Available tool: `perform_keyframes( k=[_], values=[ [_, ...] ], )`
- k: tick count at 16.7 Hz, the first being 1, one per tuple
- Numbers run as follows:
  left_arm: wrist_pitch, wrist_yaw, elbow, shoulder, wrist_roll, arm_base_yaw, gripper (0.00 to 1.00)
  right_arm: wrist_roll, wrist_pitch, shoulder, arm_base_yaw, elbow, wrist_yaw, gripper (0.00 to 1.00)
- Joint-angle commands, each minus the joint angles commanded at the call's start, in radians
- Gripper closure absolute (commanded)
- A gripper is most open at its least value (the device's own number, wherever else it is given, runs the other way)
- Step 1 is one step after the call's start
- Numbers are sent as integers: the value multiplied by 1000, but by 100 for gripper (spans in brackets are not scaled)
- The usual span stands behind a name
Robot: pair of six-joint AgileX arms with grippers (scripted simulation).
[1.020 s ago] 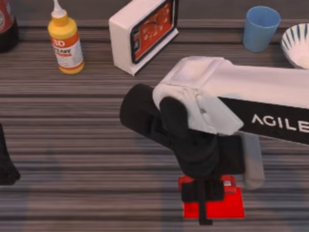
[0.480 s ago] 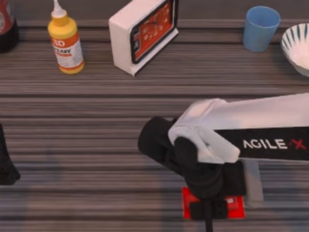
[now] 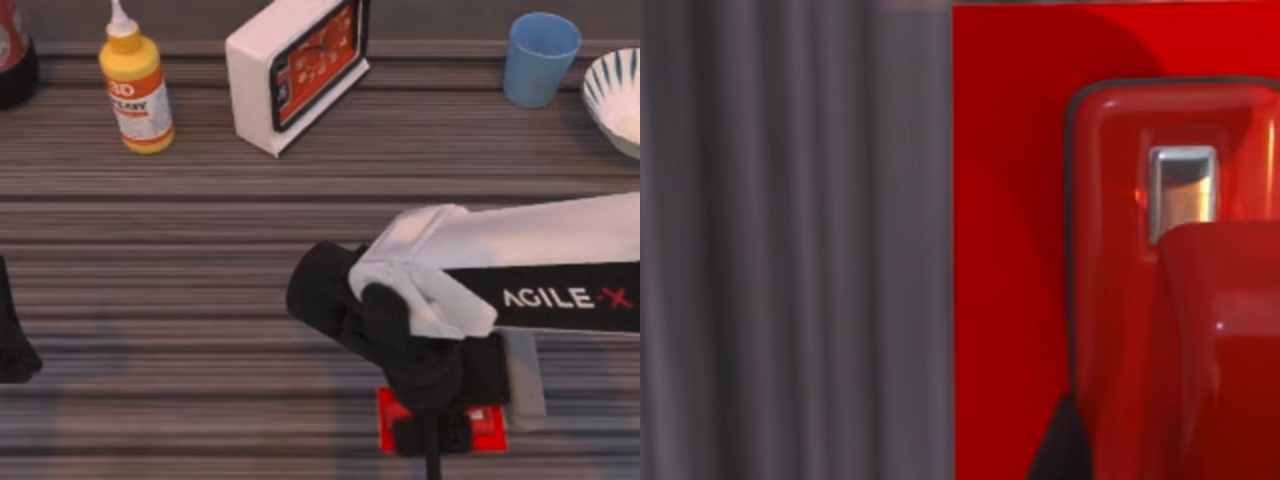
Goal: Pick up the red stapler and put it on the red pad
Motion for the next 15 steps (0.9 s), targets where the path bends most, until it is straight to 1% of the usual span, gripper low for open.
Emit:
perform_keyframes(
  k=[9, 10, 15],
  values=[
    [0, 0, 0, 0, 0, 0, 0, 0, 0, 0, 0, 0, 0, 2],
    [0, 0, 0, 0, 0, 0, 0, 0, 0, 0, 0, 0, 0, 0],
    [0, 0, 0, 0, 0, 0, 0, 0, 0, 0, 0, 0, 0, 0]
  ],
)
